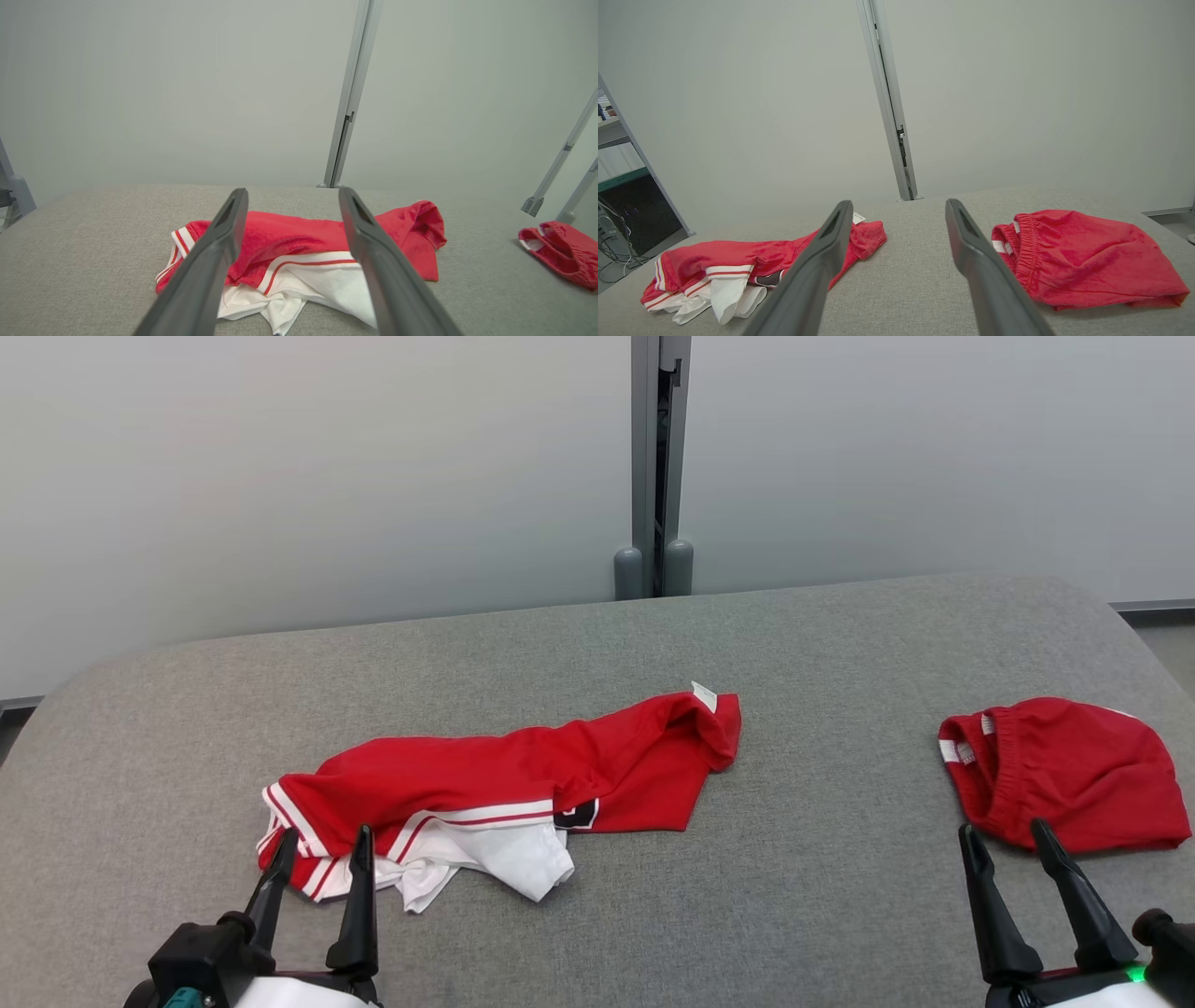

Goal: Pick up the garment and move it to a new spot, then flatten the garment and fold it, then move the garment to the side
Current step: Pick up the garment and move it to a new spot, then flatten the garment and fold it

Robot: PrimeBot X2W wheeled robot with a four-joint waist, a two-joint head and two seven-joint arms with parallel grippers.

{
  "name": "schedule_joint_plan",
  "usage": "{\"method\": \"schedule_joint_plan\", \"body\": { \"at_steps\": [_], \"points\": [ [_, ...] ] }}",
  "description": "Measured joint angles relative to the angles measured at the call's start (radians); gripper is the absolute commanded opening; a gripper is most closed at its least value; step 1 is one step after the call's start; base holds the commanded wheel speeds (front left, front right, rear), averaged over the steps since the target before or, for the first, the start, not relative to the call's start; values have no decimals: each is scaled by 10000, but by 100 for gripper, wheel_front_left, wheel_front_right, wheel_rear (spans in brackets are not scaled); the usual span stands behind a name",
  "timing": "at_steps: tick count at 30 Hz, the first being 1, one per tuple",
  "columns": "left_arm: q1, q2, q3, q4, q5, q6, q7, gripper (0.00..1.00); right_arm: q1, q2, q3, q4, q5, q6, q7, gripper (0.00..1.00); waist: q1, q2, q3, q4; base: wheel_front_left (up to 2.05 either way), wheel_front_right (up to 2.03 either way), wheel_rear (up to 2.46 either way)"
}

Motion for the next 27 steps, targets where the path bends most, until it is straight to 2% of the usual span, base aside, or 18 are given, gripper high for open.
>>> {"method": "schedule_joint_plan", "body": {
  "at_steps": [27],
  "points": [
    [-37,-222,-155,184,255,-100,-40,100,-102,12,-88,-173,-86,0,148,100,0,0,-9,88,0,0,0]
  ]
}}
